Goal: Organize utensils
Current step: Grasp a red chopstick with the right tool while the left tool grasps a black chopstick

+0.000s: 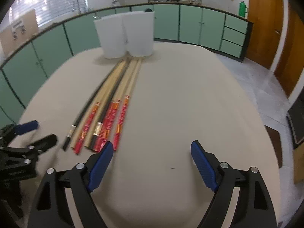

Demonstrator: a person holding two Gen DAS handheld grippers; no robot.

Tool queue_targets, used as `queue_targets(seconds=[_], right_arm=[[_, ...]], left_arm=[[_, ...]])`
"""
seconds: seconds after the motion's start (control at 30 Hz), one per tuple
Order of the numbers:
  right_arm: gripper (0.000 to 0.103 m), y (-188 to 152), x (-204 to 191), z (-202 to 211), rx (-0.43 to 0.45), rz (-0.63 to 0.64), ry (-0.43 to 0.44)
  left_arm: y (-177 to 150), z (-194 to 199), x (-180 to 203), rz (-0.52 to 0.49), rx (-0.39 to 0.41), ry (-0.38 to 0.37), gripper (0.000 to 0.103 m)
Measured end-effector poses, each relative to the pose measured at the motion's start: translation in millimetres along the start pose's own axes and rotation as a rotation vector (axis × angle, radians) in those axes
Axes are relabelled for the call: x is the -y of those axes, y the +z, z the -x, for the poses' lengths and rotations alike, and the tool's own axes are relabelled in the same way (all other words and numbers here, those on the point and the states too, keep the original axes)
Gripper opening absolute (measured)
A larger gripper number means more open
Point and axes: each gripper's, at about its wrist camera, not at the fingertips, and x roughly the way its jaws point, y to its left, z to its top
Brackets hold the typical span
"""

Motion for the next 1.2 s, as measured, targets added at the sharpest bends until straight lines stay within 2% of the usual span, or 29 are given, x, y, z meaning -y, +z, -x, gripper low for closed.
queue_targets(seconds=[0.07, 0.33, 0.5, 0.6, 0.7, 0.93, 1.03, 1.13, 1.2], right_arm=[[0.081, 0, -8, -3, 0.004, 0.035, -0.012], [0.058, -1, -14, -10, -0.017, 0.055, 0.002], [0.028, 1, -22, -12, -0.014, 0.079, 0.045], [0.017, 2, -20, -12, -0.011, 0.068, 0.062], [0.013, 1, -19, -11, -0.011, 0.056, 0.066], [0.013, 0, -14, -9, -0.01, 0.035, 0.077], [0.013, 1, -12, -10, -0.012, 0.023, 0.089], [0.013, 2, -13, -11, -0.013, 0.023, 0.095], [0.01, 3, -13, -12, -0.012, 0.023, 0.096]], left_arm=[[2, 0, 1, 0.003, 0.002, -0.004, 0.087], [-2, 0, 5, -0.007, -0.001, -0.013, 0.087], [-4, 3, 9, -0.017, 0.006, -0.025, 0.087], [-5, 5, 13, -0.024, 0.007, -0.035, 0.087], [-6, 2, 17, -0.038, 0.006, -0.032, 0.087], [-4, -5, 22, -0.049, -0.01, 0.005, 0.086], [-3, -3, 23, -0.044, -0.003, 0.016, 0.077], [-4, -1, 23, -0.044, 0.006, 0.013, 0.064], [-4, 0, 24, -0.045, 0.012, 0.008, 0.046]])
